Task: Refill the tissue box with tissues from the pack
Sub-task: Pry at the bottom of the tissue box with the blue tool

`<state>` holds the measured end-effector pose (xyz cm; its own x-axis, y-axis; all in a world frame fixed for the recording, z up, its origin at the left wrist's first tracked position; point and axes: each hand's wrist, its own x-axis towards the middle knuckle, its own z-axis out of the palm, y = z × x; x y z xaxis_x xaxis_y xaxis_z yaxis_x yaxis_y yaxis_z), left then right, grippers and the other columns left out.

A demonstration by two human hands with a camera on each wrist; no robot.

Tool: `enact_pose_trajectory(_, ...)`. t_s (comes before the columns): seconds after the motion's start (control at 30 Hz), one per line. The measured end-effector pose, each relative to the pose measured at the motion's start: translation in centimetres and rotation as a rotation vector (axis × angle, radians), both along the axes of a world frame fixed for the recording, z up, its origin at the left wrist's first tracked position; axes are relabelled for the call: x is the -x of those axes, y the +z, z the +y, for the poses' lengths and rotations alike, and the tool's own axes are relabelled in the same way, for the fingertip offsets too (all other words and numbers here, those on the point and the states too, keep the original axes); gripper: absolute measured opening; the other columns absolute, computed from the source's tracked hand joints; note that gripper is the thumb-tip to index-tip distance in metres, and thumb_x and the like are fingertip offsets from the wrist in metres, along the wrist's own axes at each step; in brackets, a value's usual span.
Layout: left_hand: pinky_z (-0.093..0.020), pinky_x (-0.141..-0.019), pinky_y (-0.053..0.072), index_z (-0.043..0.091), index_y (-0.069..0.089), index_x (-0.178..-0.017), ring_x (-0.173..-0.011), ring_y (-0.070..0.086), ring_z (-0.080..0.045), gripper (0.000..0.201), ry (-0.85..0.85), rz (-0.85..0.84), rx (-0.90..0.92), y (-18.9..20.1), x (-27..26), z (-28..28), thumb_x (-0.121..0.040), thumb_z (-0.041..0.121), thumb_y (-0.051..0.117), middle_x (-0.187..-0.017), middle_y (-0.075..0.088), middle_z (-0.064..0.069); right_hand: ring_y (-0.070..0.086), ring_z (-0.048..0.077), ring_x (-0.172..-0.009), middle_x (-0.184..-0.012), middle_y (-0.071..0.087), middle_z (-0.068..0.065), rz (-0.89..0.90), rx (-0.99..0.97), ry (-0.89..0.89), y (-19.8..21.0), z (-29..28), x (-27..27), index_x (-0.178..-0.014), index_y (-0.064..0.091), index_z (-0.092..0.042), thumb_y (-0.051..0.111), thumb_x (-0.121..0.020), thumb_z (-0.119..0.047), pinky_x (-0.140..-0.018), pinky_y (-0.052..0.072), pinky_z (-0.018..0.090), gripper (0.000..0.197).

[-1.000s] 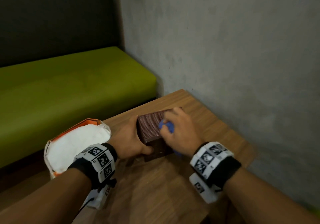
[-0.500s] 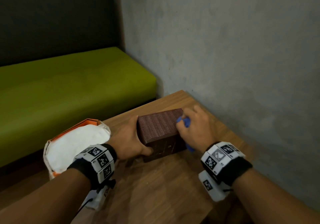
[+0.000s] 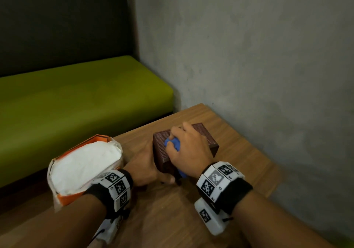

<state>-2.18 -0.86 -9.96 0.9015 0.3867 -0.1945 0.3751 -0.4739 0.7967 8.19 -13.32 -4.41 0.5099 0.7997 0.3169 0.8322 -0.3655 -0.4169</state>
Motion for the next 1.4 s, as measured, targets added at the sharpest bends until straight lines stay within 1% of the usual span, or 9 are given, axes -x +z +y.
enact_pose_trajectory(0.13, -0.032, -0.097, 0.051, 0.035, 0.032, -0.144, -0.111, 0.060, -0.008, 0.110, 0.031, -0.022, -0.028, 1.4, 0.1, 0.2, -0.050, 0.041, 0.088, -0.130, 0.057, 0.012, 0.053, 0.020, -0.072, -0.084, 0.051, -0.002, 0.113, -0.098, -0.052, 0.6, -0.2, -0.8, -0.076, 0.055, -0.020, 0.058, -0.081, -0.031, -0.065, 0.046, 0.038, 0.012)
enact_pose_trajectory(0.23, -0.036, -0.088, 0.052, 0.043, 0.033, -0.139, -0.104, 0.058, -0.011, 0.103, -0.004, -0.041, -0.266, 5.5, 0.0, 0.7, -0.048, 0.057, 0.080, -0.123, 0.047, 0.013, 0.059, 0.014, -0.077, -0.079, 0.065, -0.001, 0.232, -0.317, -0.188, 2.9, -0.7, -2.8, -0.072, 0.063, -0.018, 0.066, -0.081, -0.030, -0.074, 0.047, 0.034, 0.016)
enact_pose_trajectory(0.43, -0.036, -0.094, 0.051, 0.020, 0.037, -0.147, -0.109, 0.051, -0.022, 0.127, -0.080, 0.100, -0.522, 10.4, -2.1, 0.3, -0.033, 0.070, 0.063, -0.118, 0.040, 0.000, 0.058, 0.001, -0.069, -0.071, 0.066, -0.010, 0.240, -0.237, -0.105, 6.0, -0.3, -3.8, -0.076, 0.071, -0.020, 0.072, -0.079, -0.035, -0.066, 0.043, 0.014, 0.016)
enact_pose_trajectory(0.57, -0.028, -0.099, 0.045, 0.017, 0.026, -0.152, -0.120, 0.048, -0.016, 0.136, -0.015, 0.058, -0.354, 8.9, -1.7, -0.2, -0.035, 0.067, 0.073, -0.133, 0.041, 0.002, 0.058, 0.012, -0.082, -0.084, 0.065, -0.002, 0.188, -0.126, -0.139, 3.7, -0.8, -4.3, -0.080, 0.069, -0.021, 0.071, -0.079, -0.035, -0.078, 0.047, 0.029, 0.015)
enact_pose_trajectory(0.7, -0.029, -0.093, 0.053, 0.029, 0.033, -0.138, -0.113, 0.060, -0.006, 0.109, 0.065, -0.101, -0.012, 6.3, 0.1, 0.3, -0.049, 0.033, 0.096, -0.129, 0.056, 0.010, 0.056, 0.022, -0.087, -0.094, 0.056, 0.002, 0.088, 0.000, -0.131, 3.7, -0.3, -3.9, -0.086, 0.063, -0.022, 0.061, -0.085, -0.036, -0.077, 0.048, 0.041, 0.015)
enact_pose_trajectory(0.87, -0.017, -0.081, 0.055, 0.031, 0.046, -0.120, -0.098, 0.064, 0.002, 0.084, 0.135, -0.216, -0.038, 5.4, 0.2, -0.4, -0.052, 0.020, 0.093, -0.111, 0.062, 0.016, 0.056, 0.028, -0.089, -0.102, 0.048, 0.003, -0.034, 0.088, -0.009, 4.7, 2.1, -1.0, -0.094, 0.056, -0.021, 0.052, -0.090, -0.036, -0.075, 0.049, 0.042, 0.016)
enact_pose_trajectory(1.0, -0.035, -0.084, 0.058, 0.032, 0.047, -0.120, -0.098, 0.066, -0.005, 0.084, 0.140, -0.227, -0.016, 4.9, 0.3, 0.0, -0.048, 0.024, 0.092, -0.110, 0.065, 0.014, 0.056, 0.027, -0.084, -0.098, 0.047, 0.002, -0.034, 0.117, 0.149, 4.3, 2.8, -0.2, -0.091, 0.056, -0.023, 0.055, -0.087, -0.034, -0.075, 0.050, 0.044, 0.012)
enact_pose_trajectory(1.2, -0.028, -0.083, 0.056, 0.033, 0.044, -0.121, -0.100, 0.062, -0.001, 0.086, 0.131, -0.229, -0.004, 5.2, -0.3, -0.6, -0.050, 0.023, 0.092, -0.111, 0.060, 0.016, 0.058, 0.034, -0.093, -0.109, 0.049, 0.010, -0.064, 0.198, -0.211, 4.8, 2.8, -3.7, -0.096, 0.055, -0.017, 0.052, -0.093, -0.031, -0.071, 0.043, 0.036, 0.014)
enact_pose_trajectory(1.4, -0.039, -0.085, 0.058, 0.030, 0.048, -0.123, -0.098, 0.063, -0.004, 0.090, 0.146, -0.210, -0.054, 5.0, 0.4, 0.2, -0.043, 0.032, 0.089, -0.111, 0.063, 0.016, 0.052, 0.024, -0.075, -0.091, 0.045, 0.000, -0.009, 0.050, 0.144, 4.1, 1.5, 0.6, -0.083, 0.054, -0.022, 0.051, -0.082, -0.031, -0.065, 0.049, 0.045, 0.011)
